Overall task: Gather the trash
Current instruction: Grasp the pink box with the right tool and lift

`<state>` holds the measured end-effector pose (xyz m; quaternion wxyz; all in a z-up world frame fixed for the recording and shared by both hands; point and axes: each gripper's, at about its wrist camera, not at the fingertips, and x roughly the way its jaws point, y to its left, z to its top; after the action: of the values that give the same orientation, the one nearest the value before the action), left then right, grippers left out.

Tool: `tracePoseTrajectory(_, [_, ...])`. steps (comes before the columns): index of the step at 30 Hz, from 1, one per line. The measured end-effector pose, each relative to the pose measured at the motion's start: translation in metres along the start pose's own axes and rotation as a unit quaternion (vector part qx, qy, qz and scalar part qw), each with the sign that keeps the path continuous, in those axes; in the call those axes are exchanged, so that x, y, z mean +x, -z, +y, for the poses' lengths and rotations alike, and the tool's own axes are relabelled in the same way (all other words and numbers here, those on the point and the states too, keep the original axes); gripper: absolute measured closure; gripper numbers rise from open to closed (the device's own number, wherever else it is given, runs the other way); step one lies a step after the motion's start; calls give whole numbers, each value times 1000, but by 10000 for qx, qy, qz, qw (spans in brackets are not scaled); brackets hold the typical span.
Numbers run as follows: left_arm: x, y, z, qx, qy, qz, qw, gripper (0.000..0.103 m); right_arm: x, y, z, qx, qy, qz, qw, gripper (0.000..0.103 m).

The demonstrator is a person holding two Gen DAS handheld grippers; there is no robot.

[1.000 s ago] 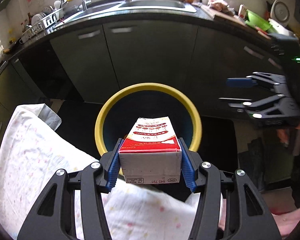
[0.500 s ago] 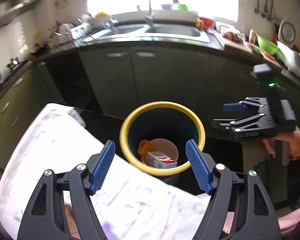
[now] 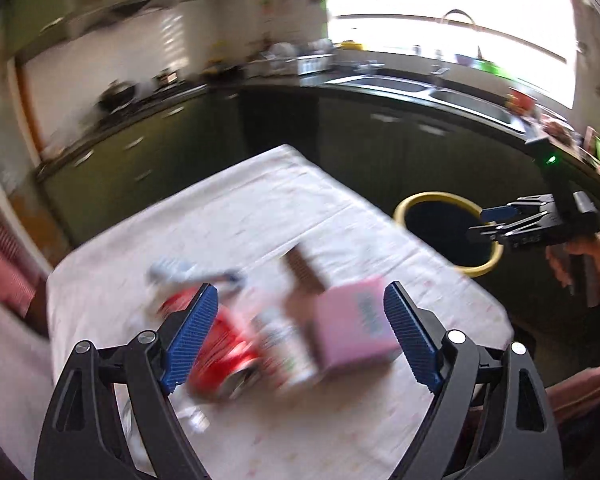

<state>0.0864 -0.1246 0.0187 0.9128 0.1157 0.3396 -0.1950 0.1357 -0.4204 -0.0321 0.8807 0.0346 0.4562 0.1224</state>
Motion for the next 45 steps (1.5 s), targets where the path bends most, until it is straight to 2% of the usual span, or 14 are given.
tracePoseTrajectory(2, [-5,18,20,-215,-124,30,9997,19,6,-8,25,-284,-405,60,9988,36])
tracePoseTrajectory(4, [-13,34,37,-419,-168,21,9990,19,11,-18,57,-759,-952,127,9925,27])
tracePoseTrajectory(5, [-13,39,41,-487,-166,15,9987,19,13,-22,73,-1081,-1181,166,9870,20])
tracePoseTrajectory(6, [-16,45,48,-551,-169,0,9983,19,15,-25,85,-1331,-1297,194,9824,17])
tracePoseTrajectory(9, [-21,57,61,-614,-190,-52,9979,19,20,-30,127,-2249,-1540,315,9616,13])
tracePoseTrajectory(15, [-21,66,61,-627,-171,-44,9979,18,46,-26,176,-3391,-1471,901,9248,11])
tracePoseTrajectory(18, [-22,68,59,-633,-145,-65,9979,18,63,-26,185,-3671,-1362,1170,9127,11])
tracePoseTrajectory(21, [-20,70,60,-682,-116,-61,9976,17,79,-27,186,-3770,-1310,1388,9063,12])
tracePoseTrajectory(25, [-15,72,61,-740,-103,0,9972,17,90,-28,186,-3788,-1336,1501,9034,13])
tracePoseTrajectory(28, [-12,73,61,-751,-91,31,9971,17,95,-28,187,-3725,-1412,1541,9042,23])
tracePoseTrajectory(33, [-7,73,60,-724,-63,71,9973,17,88,-21,186,-3642,-1400,1458,9091,24])
tracePoseTrajectory(41, [-6,72,54,-645,-45,82,9979,17,56,-11,168,-3039,-1597,1187,9317,26])
tracePoseTrajectory(45, [-5,71,51,-588,-33,81,9982,17,22,-11,141,-2639,-1367,851,9510,27])
